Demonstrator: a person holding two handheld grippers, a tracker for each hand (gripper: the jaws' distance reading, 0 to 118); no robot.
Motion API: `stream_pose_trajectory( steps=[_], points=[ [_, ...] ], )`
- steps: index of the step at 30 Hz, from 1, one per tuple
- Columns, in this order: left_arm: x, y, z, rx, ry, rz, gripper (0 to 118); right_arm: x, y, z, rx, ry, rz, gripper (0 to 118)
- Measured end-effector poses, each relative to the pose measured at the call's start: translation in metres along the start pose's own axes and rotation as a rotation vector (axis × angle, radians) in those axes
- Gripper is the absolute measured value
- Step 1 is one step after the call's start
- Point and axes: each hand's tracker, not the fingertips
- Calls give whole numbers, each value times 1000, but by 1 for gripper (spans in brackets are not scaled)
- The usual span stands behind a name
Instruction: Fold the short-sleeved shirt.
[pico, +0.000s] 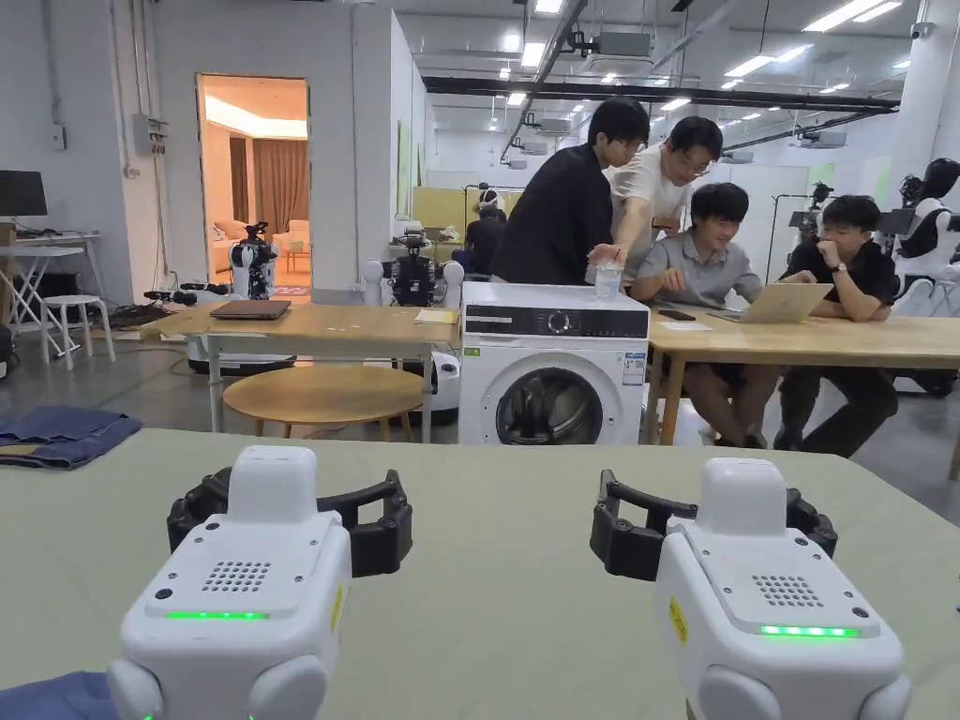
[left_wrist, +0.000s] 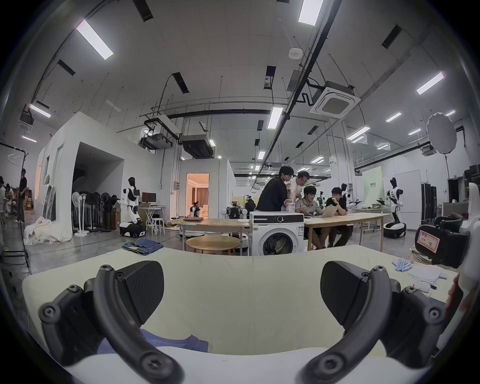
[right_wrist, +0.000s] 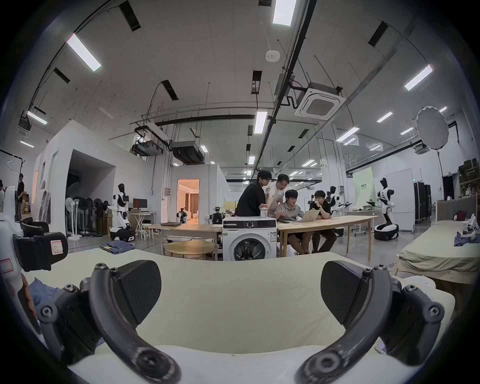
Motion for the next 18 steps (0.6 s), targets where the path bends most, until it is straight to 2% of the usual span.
stream_pose_trajectory(
  steps=[18],
  points=[
    [10,3,5,-4,-32,-18,117,2,4,7,12,-15,5,118]
  ],
)
